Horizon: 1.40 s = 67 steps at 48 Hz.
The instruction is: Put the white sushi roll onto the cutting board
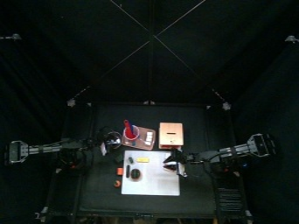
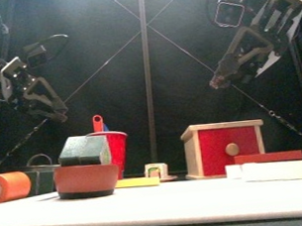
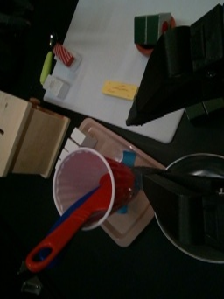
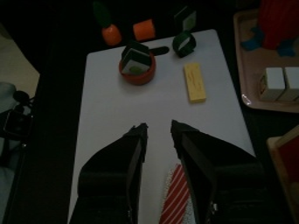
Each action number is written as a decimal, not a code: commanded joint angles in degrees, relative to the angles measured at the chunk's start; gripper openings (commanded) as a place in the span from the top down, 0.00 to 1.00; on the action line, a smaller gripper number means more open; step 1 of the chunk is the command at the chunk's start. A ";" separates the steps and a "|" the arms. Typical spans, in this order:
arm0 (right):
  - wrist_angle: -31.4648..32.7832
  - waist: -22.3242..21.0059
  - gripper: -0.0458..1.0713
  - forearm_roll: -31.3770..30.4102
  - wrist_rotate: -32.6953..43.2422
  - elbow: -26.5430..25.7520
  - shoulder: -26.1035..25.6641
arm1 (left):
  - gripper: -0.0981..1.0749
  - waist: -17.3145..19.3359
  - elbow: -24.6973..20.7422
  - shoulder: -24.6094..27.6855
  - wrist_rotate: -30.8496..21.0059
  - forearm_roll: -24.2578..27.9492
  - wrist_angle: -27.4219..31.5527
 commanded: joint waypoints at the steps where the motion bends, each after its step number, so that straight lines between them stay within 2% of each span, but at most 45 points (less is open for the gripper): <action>1: -1.32 -0.35 0.33 -0.18 -0.09 -1.67 0.09 | 0.23 -1.41 -0.44 0.09 -0.09 0.53 -0.62; 11: -0.53 -0.62 0.33 1.23 0.09 -1.93 0.62 | 0.23 -5.36 -0.26 0.09 -0.35 0.44 -1.85; 18: -0.09 -1.32 0.33 2.29 0.00 -4.31 1.41 | 0.23 -8.00 -0.35 0.09 -0.26 0.35 -5.27; 25: 1.58 -2.46 0.33 2.29 0.00 -7.47 2.90 | 0.23 -8.53 0.09 0.09 -0.44 0.35 -7.47; 38: 12.22 -7.29 0.33 2.72 0.26 -16.35 7.82 | 0.23 -8.53 0.35 0.09 -0.44 -1.05 -8.09; 46: 18.63 -12.04 0.33 7.82 0.88 -23.64 11.16 | 0.23 -8.44 0.35 0.09 -0.44 -1.05 -8.17; 55: 21.53 -16.61 0.33 11.87 0.88 -30.59 15.64 | 0.23 -8.53 0.35 0.09 -0.35 -1.05 -8.09; 67: 24.87 -19.78 0.33 14.15 1.41 -39.02 22.59 | 0.23 -8.44 0.35 0.09 -0.44 -1.05 -8.09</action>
